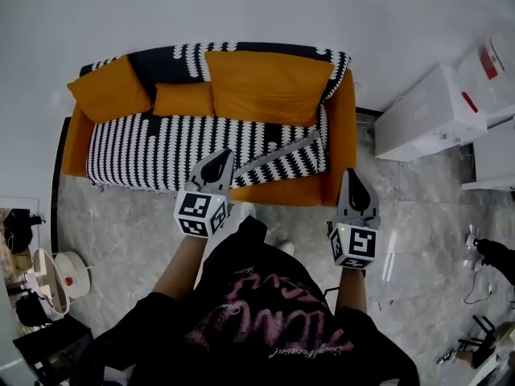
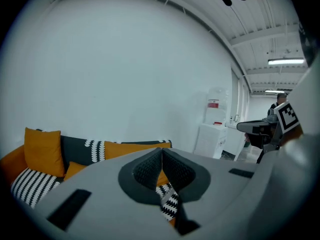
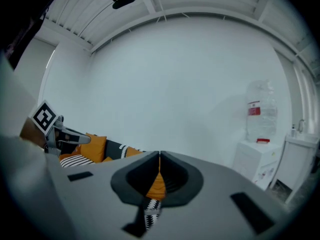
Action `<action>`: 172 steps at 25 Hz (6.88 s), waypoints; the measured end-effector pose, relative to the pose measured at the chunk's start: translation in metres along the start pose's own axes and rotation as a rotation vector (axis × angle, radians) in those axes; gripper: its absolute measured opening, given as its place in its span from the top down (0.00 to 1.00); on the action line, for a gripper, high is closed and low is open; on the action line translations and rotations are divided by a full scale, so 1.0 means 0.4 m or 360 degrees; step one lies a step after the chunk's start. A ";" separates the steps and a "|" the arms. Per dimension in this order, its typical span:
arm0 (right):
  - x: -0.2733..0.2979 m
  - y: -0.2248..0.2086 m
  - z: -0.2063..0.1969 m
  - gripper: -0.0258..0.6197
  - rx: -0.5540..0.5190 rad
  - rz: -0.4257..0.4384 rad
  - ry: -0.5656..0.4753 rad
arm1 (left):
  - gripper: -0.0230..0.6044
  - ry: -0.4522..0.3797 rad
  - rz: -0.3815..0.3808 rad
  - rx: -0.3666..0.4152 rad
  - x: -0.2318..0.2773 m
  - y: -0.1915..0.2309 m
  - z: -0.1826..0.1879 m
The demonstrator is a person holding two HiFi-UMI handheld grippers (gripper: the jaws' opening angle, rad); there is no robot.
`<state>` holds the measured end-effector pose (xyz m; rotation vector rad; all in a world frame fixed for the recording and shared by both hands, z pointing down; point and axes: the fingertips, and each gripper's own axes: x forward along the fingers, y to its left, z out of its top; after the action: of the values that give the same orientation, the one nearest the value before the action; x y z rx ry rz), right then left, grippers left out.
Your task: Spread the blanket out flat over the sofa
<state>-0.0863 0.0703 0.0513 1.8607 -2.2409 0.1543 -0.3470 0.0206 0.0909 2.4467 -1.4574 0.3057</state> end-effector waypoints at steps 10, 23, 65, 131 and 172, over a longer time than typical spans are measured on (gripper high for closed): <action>0.139 0.053 0.001 0.93 -0.0004 -0.0106 0.0105 | 0.95 0.0110 -0.0095 -0.0048 0.101 0.145 -0.029; 0.195 0.080 -0.015 0.93 0.0013 -0.0290 0.0177 | 0.95 0.0114 -0.0286 -0.0026 0.210 0.213 -0.025; 0.179 -0.110 -0.146 0.93 0.0066 -0.0133 0.0283 | 0.94 0.0273 -0.0361 0.0040 0.310 -0.050 -0.105; 0.181 -0.181 -0.755 0.93 0.0511 -0.0203 0.0667 | 0.94 0.0791 -0.0628 0.0273 0.585 -0.219 -0.622; -0.027 -0.285 -1.002 0.93 0.0909 -0.0767 0.0781 | 0.61 0.1255 -0.1657 0.1849 1.025 -0.452 -1.056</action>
<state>0.0691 0.1482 0.4301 2.2448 -1.4599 1.1182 -0.0115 -0.0912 0.5950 2.7487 0.5616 1.8879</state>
